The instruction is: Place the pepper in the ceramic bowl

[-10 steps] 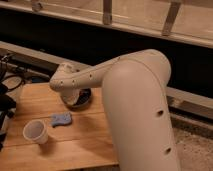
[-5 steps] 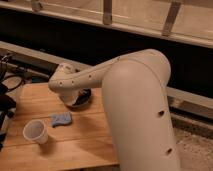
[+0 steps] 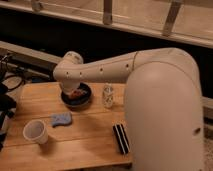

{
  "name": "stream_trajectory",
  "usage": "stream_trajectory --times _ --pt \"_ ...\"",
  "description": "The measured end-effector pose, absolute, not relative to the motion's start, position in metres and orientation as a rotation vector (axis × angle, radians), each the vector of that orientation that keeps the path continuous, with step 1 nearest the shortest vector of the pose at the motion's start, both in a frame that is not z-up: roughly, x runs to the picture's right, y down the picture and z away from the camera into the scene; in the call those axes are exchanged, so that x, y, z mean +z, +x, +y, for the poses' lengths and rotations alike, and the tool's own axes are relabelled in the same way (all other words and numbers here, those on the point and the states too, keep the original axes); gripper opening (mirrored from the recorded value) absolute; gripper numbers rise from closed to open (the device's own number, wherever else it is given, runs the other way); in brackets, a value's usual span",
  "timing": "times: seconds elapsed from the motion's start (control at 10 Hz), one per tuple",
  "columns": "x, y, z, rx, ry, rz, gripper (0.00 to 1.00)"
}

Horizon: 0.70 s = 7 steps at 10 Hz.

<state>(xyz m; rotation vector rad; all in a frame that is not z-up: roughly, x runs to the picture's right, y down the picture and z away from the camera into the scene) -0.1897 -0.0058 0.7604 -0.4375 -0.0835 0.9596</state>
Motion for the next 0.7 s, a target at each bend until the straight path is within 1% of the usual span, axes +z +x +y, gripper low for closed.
stream_trajectory --times 0.2,0.3,0.4,0.5,0.6,0.7 --pt "0.744 -0.183 -0.040 1.010 -0.411 -0.155 0.80" --pt "0.734 -0.178 -0.060 1.058 -0.390 -0.191 0.78" --pt "0.726 -0.175 -0.076 1.067 -0.377 -0.208 0.70" --pt "0.721 -0.177 -0.080 1.057 -0.384 -0.198 0.62" --pt "0.716 -0.182 -0.082 1.039 -0.393 -0.178 0.49" --pt "0.717 -0.186 -0.080 1.023 -0.403 -0.166 0.41"
